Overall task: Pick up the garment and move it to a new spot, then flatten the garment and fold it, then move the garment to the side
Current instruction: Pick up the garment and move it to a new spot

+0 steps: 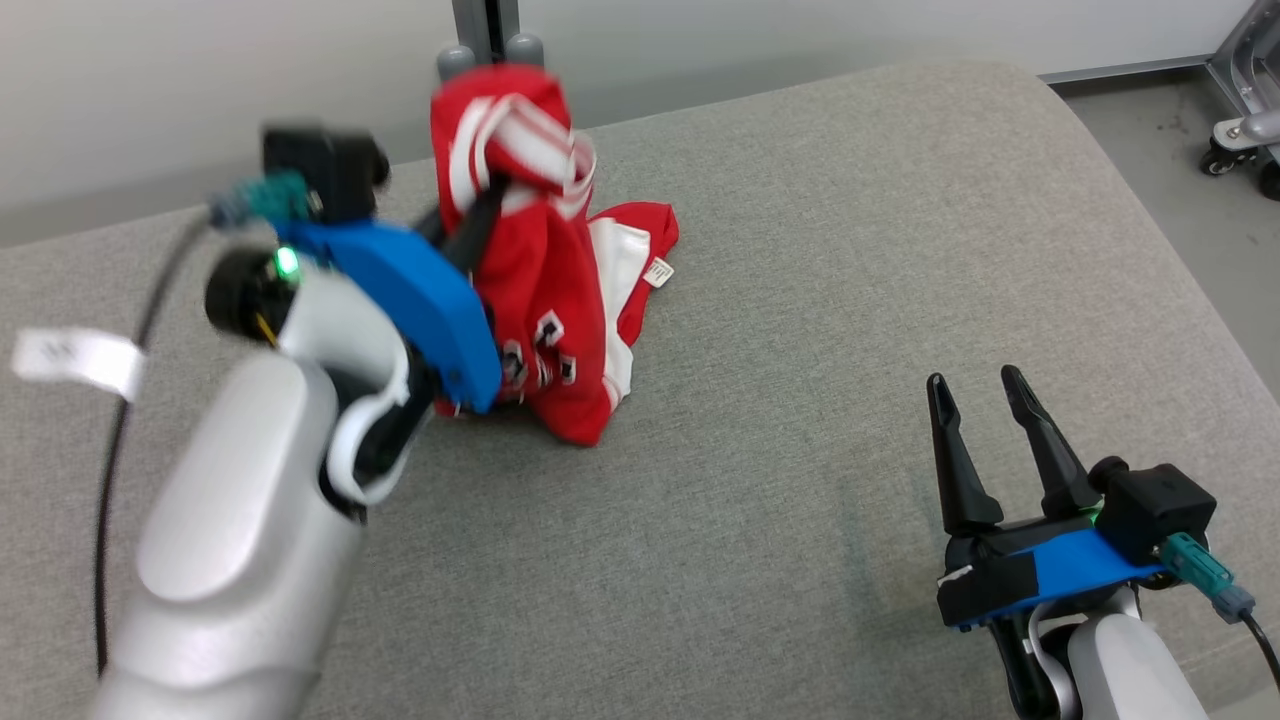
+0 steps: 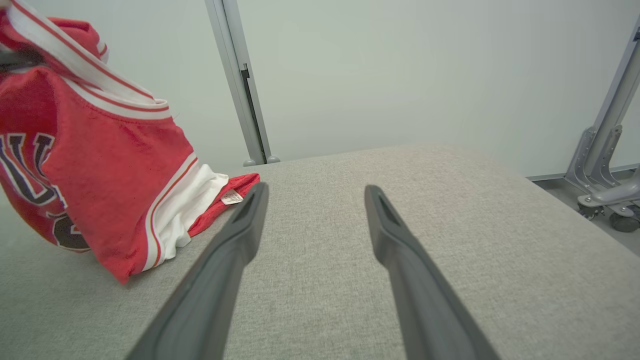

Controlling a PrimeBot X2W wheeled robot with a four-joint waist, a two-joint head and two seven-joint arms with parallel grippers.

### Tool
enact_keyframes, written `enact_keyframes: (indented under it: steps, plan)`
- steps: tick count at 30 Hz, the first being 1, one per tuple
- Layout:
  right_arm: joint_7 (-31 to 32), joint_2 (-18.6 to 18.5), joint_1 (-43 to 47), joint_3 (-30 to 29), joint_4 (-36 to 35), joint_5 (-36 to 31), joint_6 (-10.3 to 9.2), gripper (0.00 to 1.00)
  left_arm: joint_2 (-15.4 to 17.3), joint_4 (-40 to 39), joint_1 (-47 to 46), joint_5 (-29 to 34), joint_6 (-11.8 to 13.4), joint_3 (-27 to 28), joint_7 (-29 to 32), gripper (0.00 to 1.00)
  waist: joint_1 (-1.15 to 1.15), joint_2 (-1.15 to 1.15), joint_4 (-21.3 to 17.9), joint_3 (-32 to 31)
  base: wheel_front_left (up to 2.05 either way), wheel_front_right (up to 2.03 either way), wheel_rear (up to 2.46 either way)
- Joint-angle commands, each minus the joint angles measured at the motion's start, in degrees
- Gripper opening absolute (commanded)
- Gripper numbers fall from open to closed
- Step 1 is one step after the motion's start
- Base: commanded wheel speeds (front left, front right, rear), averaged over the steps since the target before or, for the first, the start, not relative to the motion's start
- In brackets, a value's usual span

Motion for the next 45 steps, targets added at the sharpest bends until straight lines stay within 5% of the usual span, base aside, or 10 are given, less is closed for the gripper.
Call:
enact_keyframes:
  steps: [1, 2, 3, 5, 6, 12, 18, 29, 36, 45]
  plan:
    - [-0.4, -0.2, -0.9, -0.1, 0.2, 0.1, 0.03, 1.0, -0.4, 2.0, 2.5, 0.8, 0.4, -0.7, -2.0, 0.0, -0.01, 0.0, -0.2, 0.1, 0.0, 0.0, 0.0]
    - [-0.5, -0.2, -0.9, -0.2, 0.4, 0.1, 0.03, 1.0, -0.8, 3.7, 4.1, 0.9, 0.6, -0.9, -3.2, 0.0, -0.01, 0.0, -0.3, 0.0, 0.0, 0.0, 0.0]
    - [-0.6, -0.2, -0.7, -0.4, 0.4, 0.0, 0.03, 1.0, -1.1, 5.0, 5.5, 1.5, 1.0, -1.2, -4.7, 0.13, -0.01, 0.0, -0.2, 0.0, 0.0, 0.0, 0.0]
    - [-0.7, -0.2, -0.3, -0.9, 0.4, -0.6, 0.03, 1.0, -2.2, 7.3, 7.7, 2.0, 1.1, -1.9, -7.6, 0.91, -0.01, 0.0, 0.2, -0.3, 0.0, 0.0, 0.0]
    - [-0.7, -0.2, 0.0, -1.2, 0.3, -0.9, 0.03, 1.0, -2.6, 8.4, 8.8, 2.0, 1.0, -2.2, -8.8, 1.0, -0.01, 0.0, 0.6, -0.5, 0.0, 0.0, 0.0]
    - [0.5, -0.2, 1.8, -2.6, -0.3, -2.7, 0.03, 1.0, -4.9, 9.9, 13.2, -0.1, 0.4, -1.8, -14.5, 1.0, -0.01, 0.0, 3.7, -2.9, 0.0, 0.0, 0.0]
    - [2.0, -0.2, 3.5, -3.0, -1.8, -3.3, 0.03, 1.0, -3.5, 4.6, 19.2, -1.4, 0.5, 0.3, -20.9, 1.0, -0.01, 0.0, 6.7, -5.6, 0.0, 0.0, 0.0]
    - [4.6, -0.2, 6.1, -3.6, -4.1, -5.0, 0.03, 1.0, 0.7, -3.7, 31.7, 2.3, 7.4, 7.7, -34.4, 1.0, -0.01, 0.0, 10.0, -7.6, 0.0, 0.0, 0.0]
    - [5.9, -0.2, 7.7, -4.2, -4.3, -5.8, 0.03, 1.0, 1.9, -5.4, 37.6, 7.1, 11.6, 10.4, -35.8, 1.0, -0.01, 0.0, 11.7, -8.9, 0.0, 0.0, 0.0]
    - [6.9, -0.2, 8.8, -4.2, -3.8, -5.6, 0.03, 1.0, 2.0, -8.3, 43.2, 9.9, 12.9, 11.8, -35.9, 1.0, -0.01, 0.0, 12.8, -10.0, 0.0, 0.0, 0.0]
